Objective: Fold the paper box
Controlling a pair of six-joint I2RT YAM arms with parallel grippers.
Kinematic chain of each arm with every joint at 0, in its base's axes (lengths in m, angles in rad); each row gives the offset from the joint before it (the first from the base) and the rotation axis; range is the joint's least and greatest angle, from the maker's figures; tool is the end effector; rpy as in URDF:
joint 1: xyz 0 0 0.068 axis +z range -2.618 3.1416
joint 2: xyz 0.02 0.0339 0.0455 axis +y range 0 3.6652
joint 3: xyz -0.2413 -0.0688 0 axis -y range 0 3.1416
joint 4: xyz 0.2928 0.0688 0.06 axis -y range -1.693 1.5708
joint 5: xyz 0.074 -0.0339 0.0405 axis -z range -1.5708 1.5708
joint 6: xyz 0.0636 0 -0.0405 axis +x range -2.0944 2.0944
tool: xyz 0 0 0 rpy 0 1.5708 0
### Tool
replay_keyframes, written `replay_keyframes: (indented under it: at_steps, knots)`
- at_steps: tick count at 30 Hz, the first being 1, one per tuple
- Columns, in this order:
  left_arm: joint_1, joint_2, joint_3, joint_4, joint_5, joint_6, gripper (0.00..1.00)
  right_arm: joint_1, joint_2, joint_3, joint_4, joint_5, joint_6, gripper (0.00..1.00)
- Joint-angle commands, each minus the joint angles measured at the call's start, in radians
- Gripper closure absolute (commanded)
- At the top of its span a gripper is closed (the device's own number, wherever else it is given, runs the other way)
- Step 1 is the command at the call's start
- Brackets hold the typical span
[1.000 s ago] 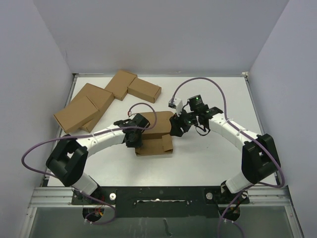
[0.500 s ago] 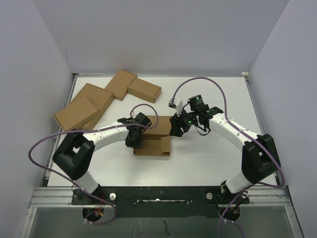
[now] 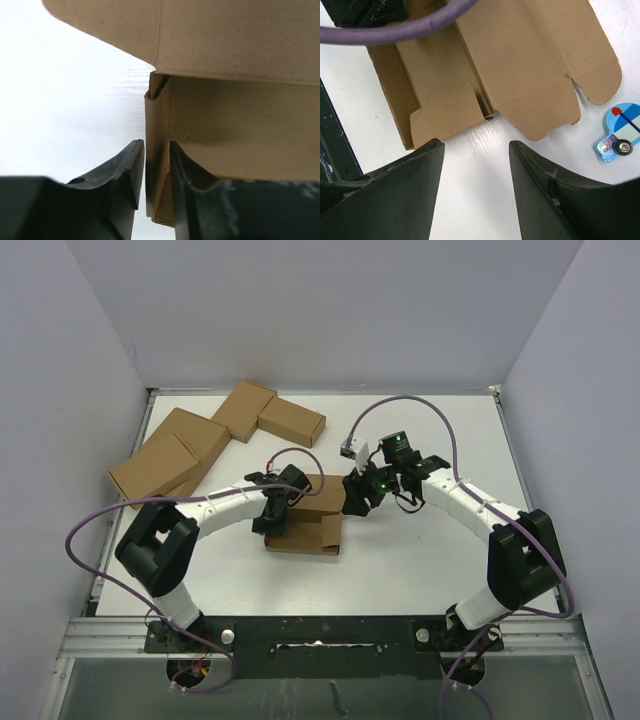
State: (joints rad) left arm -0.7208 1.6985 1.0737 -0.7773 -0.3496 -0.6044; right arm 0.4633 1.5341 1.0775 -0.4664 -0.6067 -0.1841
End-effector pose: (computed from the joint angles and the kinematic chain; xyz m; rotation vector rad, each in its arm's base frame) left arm 0.2741 -0.2118 0.0984 0.1205 2.7827 0.2429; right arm 0.3207 0.2007 0.1787 -1.0229 2.2399 0.8735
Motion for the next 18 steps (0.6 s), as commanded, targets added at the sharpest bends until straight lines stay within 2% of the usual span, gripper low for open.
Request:
replay_keyframes:
  at_steps: [1, 14, 18]
  knots:
    - [-0.002, -0.047, 0.058, -0.02, -0.015, -0.005, 0.7, -0.007, 0.004, 0.033, 0.006, -0.032, -0.014, 0.44]
    - [0.005, -0.16, 0.013, 0.063, 0.053, -0.017, 0.56, -0.007, 0.035, 0.034, -0.027, -0.084, -0.001, 0.43]
    - [0.02, -0.21, -0.05, 0.131, 0.097, -0.03, 0.55, 0.002, 0.039, 0.029, -0.065, -0.097, 0.026, 0.38]
